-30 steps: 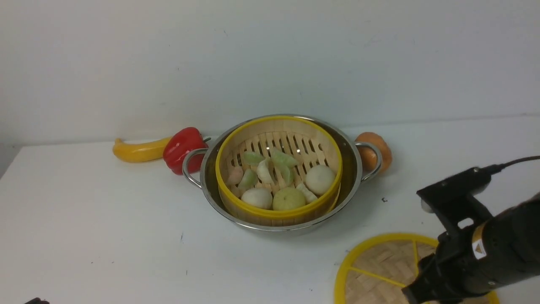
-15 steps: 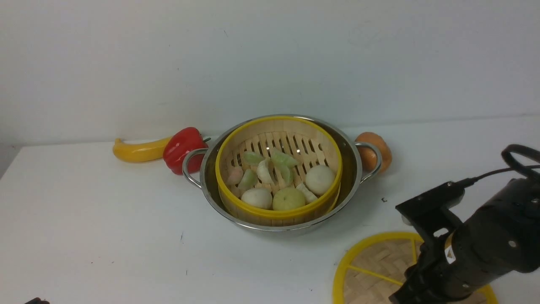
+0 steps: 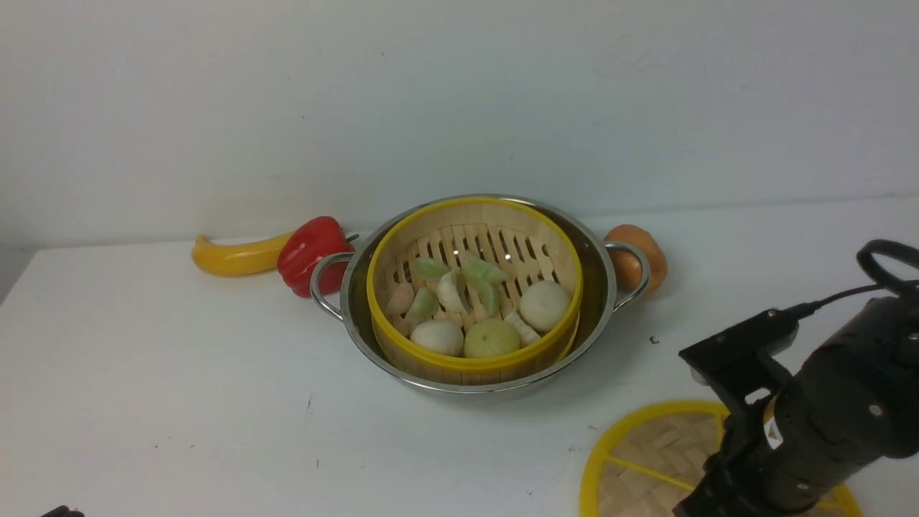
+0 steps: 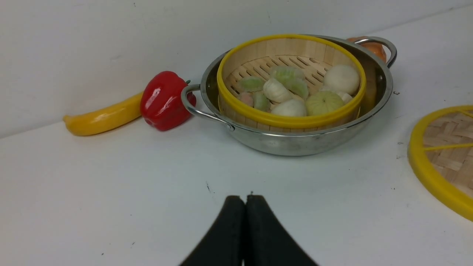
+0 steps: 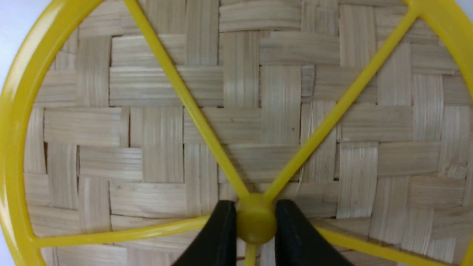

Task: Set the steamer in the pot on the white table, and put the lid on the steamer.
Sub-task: 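Move the gripper down to the bamboo steamer lid and grasp its center knob, then place the bamboo steamer lid onto the steamer basket in the pot with the right gripper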

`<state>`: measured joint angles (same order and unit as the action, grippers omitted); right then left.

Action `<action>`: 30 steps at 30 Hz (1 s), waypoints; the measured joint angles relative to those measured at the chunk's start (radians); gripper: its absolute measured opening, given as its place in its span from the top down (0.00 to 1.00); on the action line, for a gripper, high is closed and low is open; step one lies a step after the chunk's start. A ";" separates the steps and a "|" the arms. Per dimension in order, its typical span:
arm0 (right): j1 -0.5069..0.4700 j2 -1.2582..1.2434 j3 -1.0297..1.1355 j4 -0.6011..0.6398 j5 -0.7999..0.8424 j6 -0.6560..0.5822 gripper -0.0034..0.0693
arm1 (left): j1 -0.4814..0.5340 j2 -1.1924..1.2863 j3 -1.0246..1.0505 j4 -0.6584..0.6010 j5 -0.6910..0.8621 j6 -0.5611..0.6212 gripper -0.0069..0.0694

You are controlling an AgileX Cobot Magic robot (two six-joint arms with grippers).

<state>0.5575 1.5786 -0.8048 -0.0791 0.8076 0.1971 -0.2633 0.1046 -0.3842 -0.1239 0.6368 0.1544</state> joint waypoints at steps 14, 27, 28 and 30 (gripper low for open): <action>0.000 -0.064 -0.503 -0.020 0.425 -0.081 0.76 | 0.000 0.000 0.000 0.000 -0.001 0.002 0.92; 0.000 0.435 -1.199 0.041 0.425 -0.160 0.76 | 0.000 0.000 0.000 0.001 -0.001 0.002 0.91; 0.000 0.466 -1.232 0.048 0.425 -0.166 0.76 | 0.000 0.000 0.000 0.001 -0.001 0.002 0.91; 0.002 0.519 -1.289 0.058 0.425 -0.179 0.76 | 0.000 0.000 0.000 0.001 -0.001 0.002 0.91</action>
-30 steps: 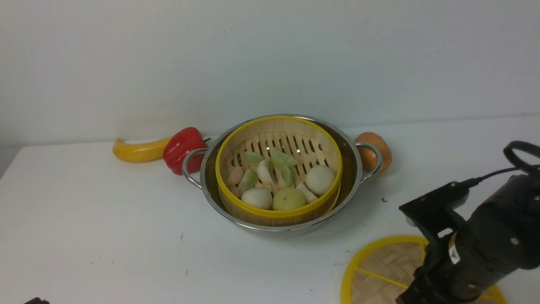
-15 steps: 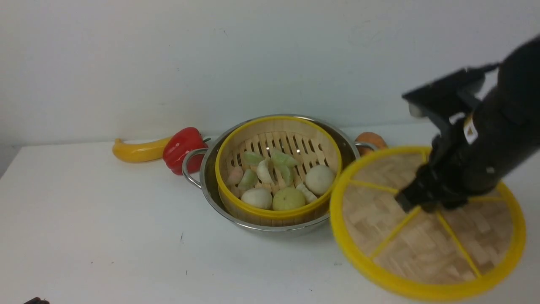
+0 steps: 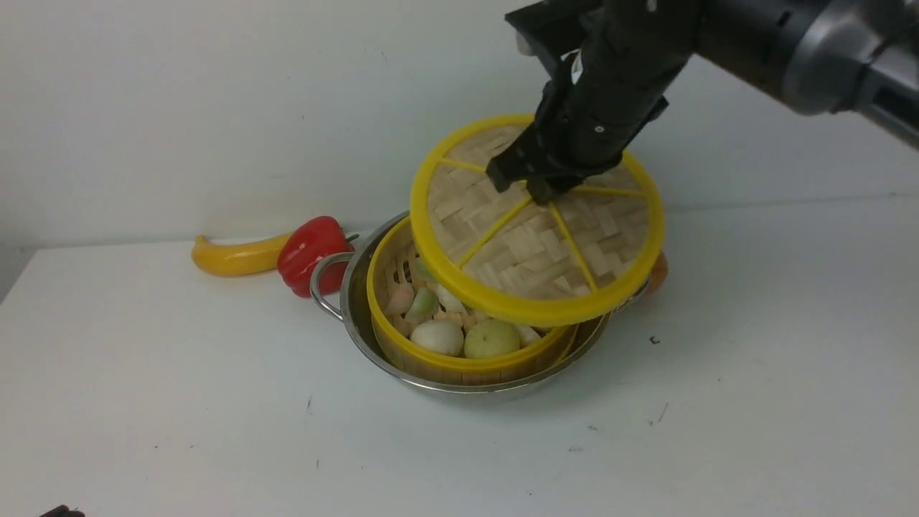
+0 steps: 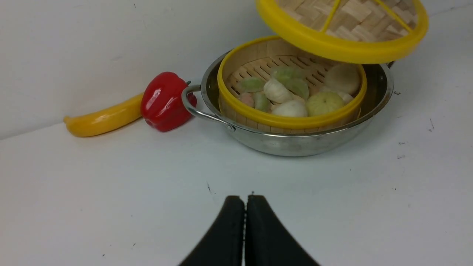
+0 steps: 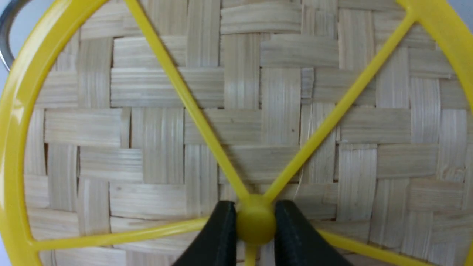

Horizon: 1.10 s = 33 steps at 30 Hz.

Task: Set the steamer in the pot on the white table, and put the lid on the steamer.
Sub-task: 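Place the bamboo steamer lid onto the steamer basket in the pot with the right gripper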

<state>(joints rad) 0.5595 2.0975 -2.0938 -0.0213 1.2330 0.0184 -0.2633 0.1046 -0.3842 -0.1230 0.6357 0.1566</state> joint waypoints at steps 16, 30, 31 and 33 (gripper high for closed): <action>0.036 0.168 -0.110 0.046 0.004 -0.051 0.76 | 0.000 0.000 0.000 0.000 -0.001 0.000 0.91; 0.038 0.185 -0.111 0.078 0.006 -0.103 0.76 | 0.000 0.000 0.000 0.000 -0.001 0.001 0.91; 0.038 0.187 -0.111 0.077 0.002 -0.109 0.76 | 0.000 0.000 0.000 0.000 -0.001 0.001 0.91; 0.038 0.187 -0.111 0.077 -0.006 -0.112 0.76 | 0.000 0.000 0.000 0.000 -0.001 0.001 0.91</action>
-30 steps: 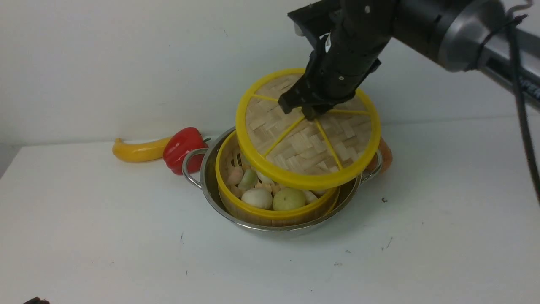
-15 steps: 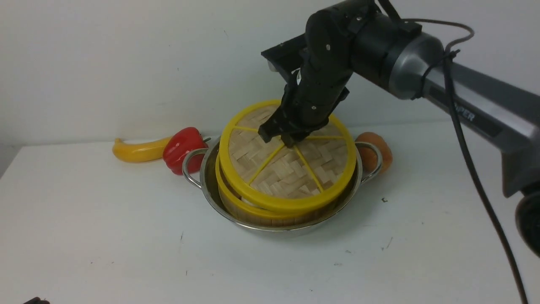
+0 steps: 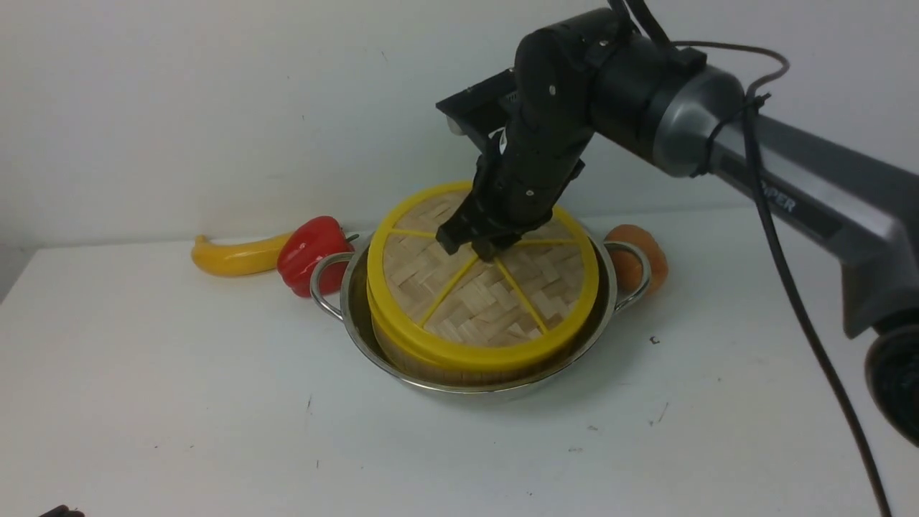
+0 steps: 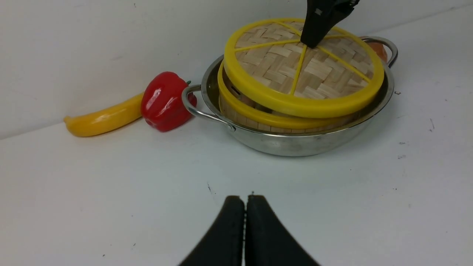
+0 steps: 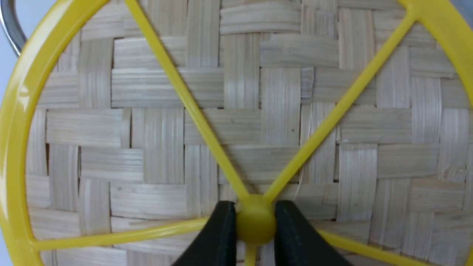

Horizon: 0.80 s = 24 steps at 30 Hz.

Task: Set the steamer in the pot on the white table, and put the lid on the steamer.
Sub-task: 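Place the bamboo steamer lid onto the steamer basket in the pot with the right gripper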

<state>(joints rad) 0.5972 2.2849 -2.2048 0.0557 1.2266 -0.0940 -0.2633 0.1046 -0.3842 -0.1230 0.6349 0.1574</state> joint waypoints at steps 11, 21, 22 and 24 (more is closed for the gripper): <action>0.000 0.038 -0.003 0.002 -0.043 -0.010 0.76 | 0.000 0.000 0.000 0.000 0.000 0.000 0.91; 0.001 0.047 -0.038 0.003 -0.043 -0.014 0.76 | 0.000 0.000 0.000 0.000 0.000 0.000 0.91; 0.001 0.050 -0.038 0.003 -0.043 -0.014 0.76 | 0.000 0.000 0.000 0.000 0.000 0.000 0.91; 0.001 0.059 -0.038 0.003 -0.043 -0.015 0.76 | 0.000 0.000 0.000 0.000 0.000 0.000 0.91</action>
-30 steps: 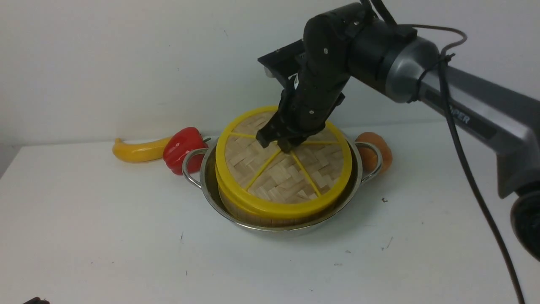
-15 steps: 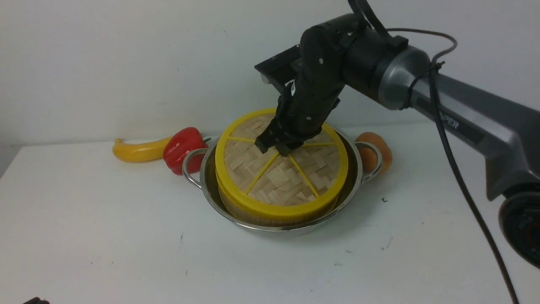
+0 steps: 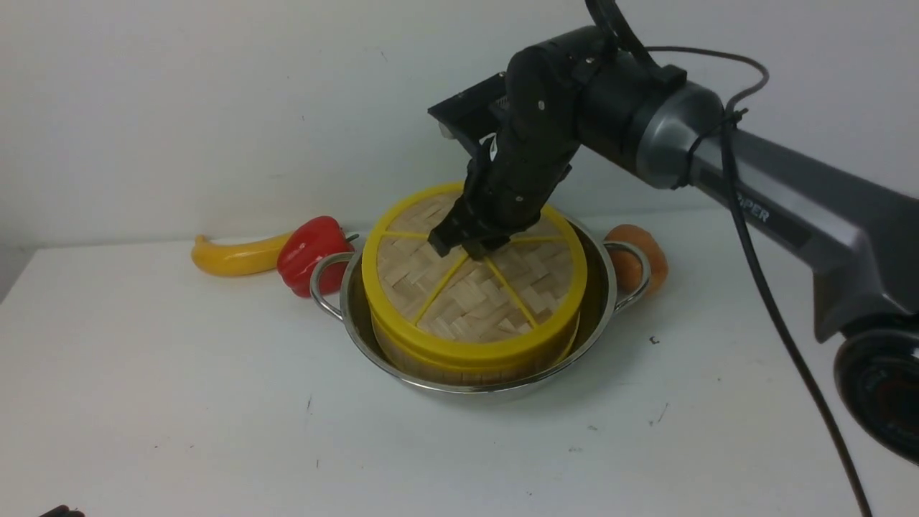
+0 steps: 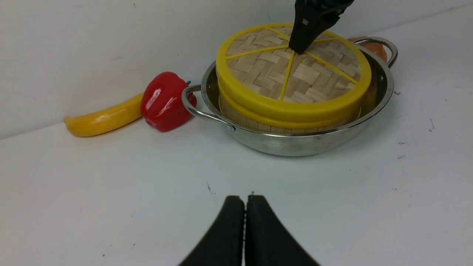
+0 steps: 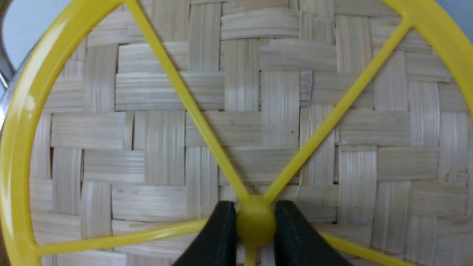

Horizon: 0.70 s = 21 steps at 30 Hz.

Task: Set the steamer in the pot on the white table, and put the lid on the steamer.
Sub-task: 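Place the bamboo steamer lid onto the steamer basket in the pot with the right gripper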

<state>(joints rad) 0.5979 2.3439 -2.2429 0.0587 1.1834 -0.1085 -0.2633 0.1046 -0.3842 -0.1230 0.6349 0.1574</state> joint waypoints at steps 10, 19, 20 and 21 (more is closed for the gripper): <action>0.001 0.011 -0.007 0.000 0.000 -0.007 0.76 | 0.000 0.000 0.000 0.000 0.000 0.000 0.91; 0.002 0.011 -0.008 0.000 -0.001 -0.010 0.76 | 0.000 0.000 0.000 0.000 0.000 0.000 0.91; 0.002 0.011 -0.008 0.000 -0.001 -0.010 0.76 | 0.000 0.000 0.000 0.000 0.000 0.000 0.91; 0.002 0.011 -0.009 0.000 0.000 -0.011 0.76 | 0.000 0.000 0.000 0.000 0.000 0.000 0.91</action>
<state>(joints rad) 0.6001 2.3545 -2.2520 0.0587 1.1836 -0.1199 -0.2633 0.1046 -0.3842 -0.1230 0.6349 0.1574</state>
